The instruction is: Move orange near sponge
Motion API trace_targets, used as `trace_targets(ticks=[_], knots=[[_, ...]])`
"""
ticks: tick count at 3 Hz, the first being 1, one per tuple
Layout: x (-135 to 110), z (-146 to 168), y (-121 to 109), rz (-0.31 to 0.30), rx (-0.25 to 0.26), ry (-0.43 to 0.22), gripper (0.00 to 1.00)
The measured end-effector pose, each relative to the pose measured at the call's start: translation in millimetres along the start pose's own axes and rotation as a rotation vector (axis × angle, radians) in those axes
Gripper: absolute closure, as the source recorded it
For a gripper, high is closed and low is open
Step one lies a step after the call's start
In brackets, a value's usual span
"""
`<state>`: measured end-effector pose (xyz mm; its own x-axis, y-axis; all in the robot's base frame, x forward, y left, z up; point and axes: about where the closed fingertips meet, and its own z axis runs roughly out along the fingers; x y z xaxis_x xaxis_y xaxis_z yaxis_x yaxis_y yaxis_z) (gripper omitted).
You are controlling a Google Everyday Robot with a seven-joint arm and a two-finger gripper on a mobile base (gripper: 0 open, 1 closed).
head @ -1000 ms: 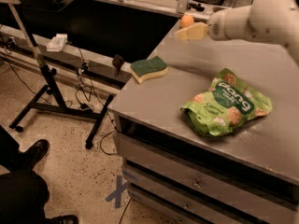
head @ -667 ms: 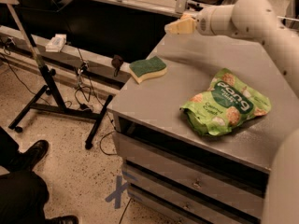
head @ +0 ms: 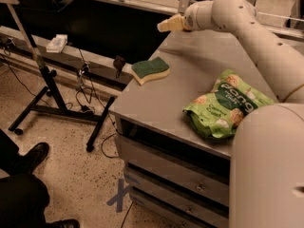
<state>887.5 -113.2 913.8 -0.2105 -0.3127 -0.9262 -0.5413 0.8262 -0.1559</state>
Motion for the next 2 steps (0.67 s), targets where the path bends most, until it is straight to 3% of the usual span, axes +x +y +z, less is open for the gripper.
trace_targets(ticks=[1,2], knots=[[10,18,-9,-0.055,0.040,0.047,0.00],[26,26,-28,-0.055,0.074,0.087,0.00]])
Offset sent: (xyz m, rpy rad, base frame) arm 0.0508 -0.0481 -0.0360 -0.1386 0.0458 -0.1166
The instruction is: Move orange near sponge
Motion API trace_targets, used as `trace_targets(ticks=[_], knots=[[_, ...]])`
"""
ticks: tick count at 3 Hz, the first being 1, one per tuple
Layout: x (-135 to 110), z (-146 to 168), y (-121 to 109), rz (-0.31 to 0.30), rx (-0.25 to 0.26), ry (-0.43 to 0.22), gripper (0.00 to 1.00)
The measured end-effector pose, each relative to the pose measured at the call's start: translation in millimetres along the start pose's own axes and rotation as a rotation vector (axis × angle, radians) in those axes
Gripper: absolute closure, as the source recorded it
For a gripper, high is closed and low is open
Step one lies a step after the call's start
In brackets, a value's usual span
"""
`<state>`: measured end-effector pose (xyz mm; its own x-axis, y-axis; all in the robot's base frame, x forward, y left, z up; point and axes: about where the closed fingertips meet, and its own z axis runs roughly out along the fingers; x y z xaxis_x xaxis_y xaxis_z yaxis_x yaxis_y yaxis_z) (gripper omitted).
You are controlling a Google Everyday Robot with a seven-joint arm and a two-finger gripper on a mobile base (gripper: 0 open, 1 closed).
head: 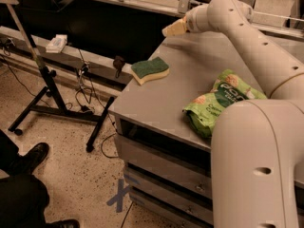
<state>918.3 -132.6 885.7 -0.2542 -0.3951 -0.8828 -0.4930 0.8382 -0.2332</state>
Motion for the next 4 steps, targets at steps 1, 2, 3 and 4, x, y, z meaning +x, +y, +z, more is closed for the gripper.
trace_targets(ticks=[1,2,3,4], knots=[[12,6,-17,0.026,0.015,0.019,0.00],[17,10,-27,0.065,0.010,0.016,0.00],[17,14,-30,0.087,0.001,0.017,0.00],[20,18,-34,0.103,0.001,0.027,0.00]])
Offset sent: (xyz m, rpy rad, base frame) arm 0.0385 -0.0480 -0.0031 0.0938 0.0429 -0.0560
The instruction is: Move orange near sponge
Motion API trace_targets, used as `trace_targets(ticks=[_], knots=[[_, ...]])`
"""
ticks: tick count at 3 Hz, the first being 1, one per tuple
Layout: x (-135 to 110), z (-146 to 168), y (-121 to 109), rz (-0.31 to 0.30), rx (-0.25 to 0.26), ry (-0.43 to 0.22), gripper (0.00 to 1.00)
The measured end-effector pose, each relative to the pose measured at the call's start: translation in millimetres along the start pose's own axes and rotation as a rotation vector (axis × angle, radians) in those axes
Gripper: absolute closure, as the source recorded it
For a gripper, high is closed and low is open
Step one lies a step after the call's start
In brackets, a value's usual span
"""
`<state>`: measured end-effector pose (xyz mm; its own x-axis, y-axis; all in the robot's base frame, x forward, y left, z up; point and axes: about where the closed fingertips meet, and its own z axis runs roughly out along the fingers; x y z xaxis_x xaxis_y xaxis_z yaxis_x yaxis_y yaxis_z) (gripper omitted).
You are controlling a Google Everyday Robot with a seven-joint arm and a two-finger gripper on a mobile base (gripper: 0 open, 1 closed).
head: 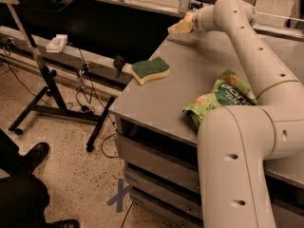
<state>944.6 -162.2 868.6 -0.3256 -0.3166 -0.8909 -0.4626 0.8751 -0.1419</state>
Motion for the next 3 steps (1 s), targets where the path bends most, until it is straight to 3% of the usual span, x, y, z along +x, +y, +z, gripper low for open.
trace_targets(ticks=[1,3], knots=[[5.6,5.5,-2.6,0.021,0.005,0.012,0.00],[8.1,15.3,-11.9,0.039,0.072,-0.003,0.00]])
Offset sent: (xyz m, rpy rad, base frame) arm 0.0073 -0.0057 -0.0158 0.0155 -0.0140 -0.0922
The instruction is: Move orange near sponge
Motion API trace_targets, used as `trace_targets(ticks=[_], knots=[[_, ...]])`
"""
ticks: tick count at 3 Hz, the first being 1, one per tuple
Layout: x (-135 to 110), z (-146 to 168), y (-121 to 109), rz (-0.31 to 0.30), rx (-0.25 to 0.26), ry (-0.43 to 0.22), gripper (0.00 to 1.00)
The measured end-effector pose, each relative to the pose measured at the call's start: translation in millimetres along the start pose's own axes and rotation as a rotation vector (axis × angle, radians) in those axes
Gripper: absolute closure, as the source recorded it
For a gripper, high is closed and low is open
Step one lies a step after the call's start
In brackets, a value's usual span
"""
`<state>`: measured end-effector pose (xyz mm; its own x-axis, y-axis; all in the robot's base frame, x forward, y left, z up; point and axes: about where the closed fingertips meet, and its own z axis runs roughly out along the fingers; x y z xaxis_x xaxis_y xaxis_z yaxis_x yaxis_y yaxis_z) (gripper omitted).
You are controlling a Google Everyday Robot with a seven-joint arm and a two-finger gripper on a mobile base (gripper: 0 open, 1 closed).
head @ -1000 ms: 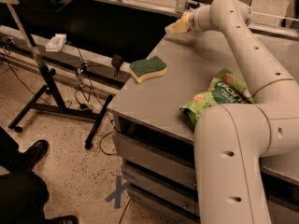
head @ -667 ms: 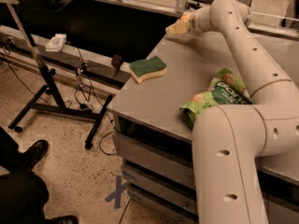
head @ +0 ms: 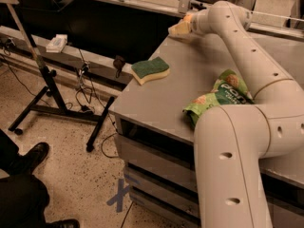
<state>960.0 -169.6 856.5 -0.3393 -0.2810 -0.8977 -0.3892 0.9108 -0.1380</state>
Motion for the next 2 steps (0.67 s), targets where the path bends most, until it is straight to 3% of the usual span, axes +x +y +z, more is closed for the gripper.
trace_targets(ticks=[1,2], knots=[[0.3,3.2,-0.8,0.020,0.020,-0.012,0.00],[-0.4,7.3,2.3,0.036,0.023,-0.027,0.17]])
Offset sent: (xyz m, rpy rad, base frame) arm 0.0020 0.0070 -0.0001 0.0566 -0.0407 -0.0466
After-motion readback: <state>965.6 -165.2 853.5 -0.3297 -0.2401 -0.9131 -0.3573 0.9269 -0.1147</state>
